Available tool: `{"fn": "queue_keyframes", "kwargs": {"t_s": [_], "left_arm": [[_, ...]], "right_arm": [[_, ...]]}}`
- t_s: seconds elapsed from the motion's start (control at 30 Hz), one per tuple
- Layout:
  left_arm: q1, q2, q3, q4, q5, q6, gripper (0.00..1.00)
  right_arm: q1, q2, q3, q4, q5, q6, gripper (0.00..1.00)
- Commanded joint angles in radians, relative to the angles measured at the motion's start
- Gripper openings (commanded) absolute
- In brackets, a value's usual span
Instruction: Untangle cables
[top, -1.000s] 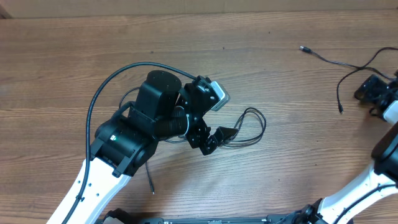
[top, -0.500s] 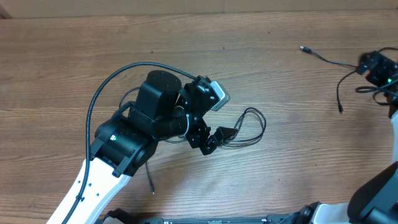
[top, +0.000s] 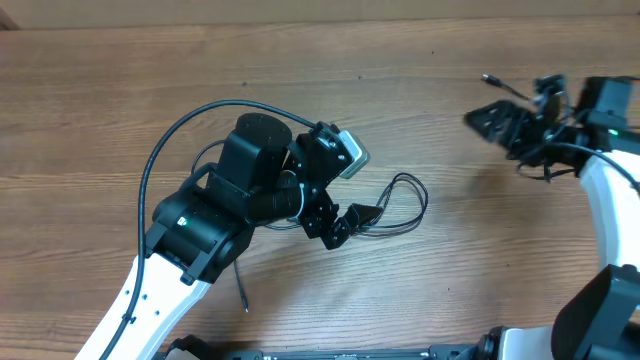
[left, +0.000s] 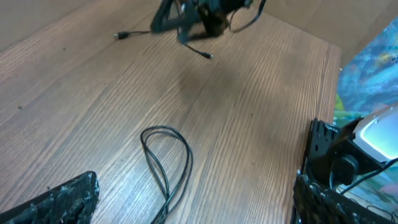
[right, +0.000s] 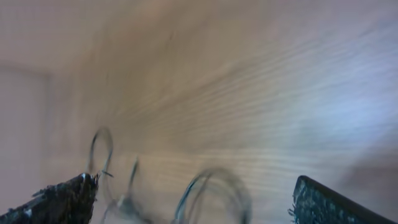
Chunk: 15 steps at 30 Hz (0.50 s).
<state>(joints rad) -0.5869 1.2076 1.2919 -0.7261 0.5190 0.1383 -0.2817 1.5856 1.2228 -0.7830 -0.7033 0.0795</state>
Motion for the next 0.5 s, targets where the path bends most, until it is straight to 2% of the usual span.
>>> {"fn": "queue_keyframes", "kwargs": {"t_s": [0.0,0.2,0.3,0.47], "left_arm": [[0.004,0.003,0.018,0.003,-0.006,0.012,0.99],[0.004,0.003,0.018,0.003,-0.006,0.012,0.99],[0.004,0.003,0.018,0.002,-0.006,0.012,1.00],[0.004,0.003,0.018,-0.003,-0.006,0.012,1.00]], "right_arm": [[0.076,-0.006,0.000,-0.061,-0.031,0.002,1.00],[0.178,-0.006,-0.012,-0.119,0.011,0.021,1.00],[0.223,-0.006,-0.059,-0.114,0.146,0.200,1.00],[0.278,-0.006,-0.235,0.059,0.101,0.393,1.00]]}}
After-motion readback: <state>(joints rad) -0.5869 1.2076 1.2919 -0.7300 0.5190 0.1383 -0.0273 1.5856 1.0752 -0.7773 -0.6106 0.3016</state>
